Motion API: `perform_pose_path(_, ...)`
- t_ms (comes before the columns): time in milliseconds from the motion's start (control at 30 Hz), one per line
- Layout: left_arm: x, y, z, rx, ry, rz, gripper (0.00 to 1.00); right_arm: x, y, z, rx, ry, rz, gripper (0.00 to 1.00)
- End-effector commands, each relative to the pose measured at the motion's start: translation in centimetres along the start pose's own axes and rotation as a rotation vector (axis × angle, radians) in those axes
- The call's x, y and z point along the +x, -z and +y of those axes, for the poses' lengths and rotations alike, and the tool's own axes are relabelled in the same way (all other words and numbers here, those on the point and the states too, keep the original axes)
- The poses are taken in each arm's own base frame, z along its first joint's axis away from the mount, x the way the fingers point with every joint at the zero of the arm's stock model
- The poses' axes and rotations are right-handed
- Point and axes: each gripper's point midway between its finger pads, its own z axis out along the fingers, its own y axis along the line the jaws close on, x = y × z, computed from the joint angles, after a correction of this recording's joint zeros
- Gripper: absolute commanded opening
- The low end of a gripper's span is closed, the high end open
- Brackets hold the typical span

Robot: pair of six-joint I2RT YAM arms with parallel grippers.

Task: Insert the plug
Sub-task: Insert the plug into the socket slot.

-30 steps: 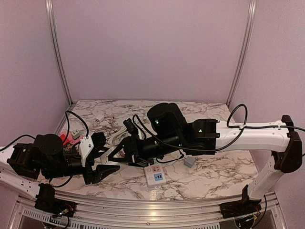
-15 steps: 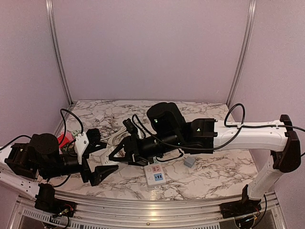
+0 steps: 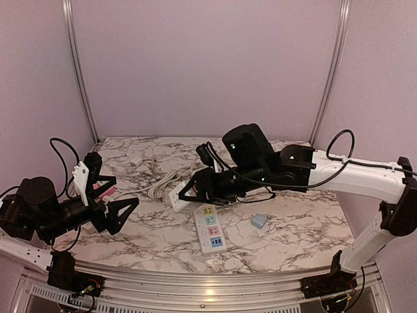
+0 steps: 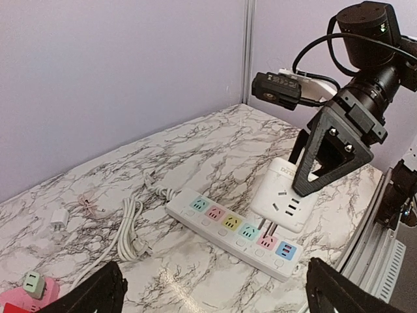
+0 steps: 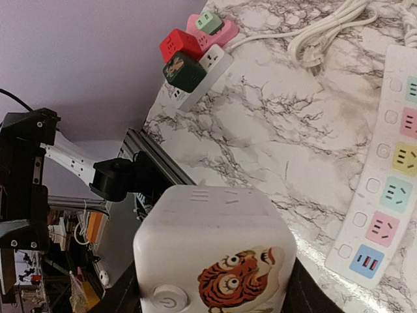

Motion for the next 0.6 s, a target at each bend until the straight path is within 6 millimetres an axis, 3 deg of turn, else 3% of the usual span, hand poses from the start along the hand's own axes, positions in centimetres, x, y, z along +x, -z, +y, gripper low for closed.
perform_pose_path(0, 0.9, 0.6, 3.3, -0.179, -0.017, 0.029, 0.99, -1.9, 2.0, -3.3, 0.178, 0.101, -0.079, 0.0)
perform_pose_path(167, 2.2, 0.3, 3.6, -0.207, -0.046, 0.067, 0.99, -2.9, 2.5, -7.3, 0.392, 0.187, -0.095, 0.0)
perform_pose_path(333, 3.2, -0.5, 4.7, -0.27, -0.082, 0.131, 0.99, -4.0, 3.3, -9.3, 0.524, 0.253, -0.135, 0.0)
perform_pose_path(567, 5.6, -2.2, 8.9, -0.361, 0.029, 0.254, 0.99, -4.8, 2.7, -11.0, 0.634, 0.313, -0.132, 0.0)
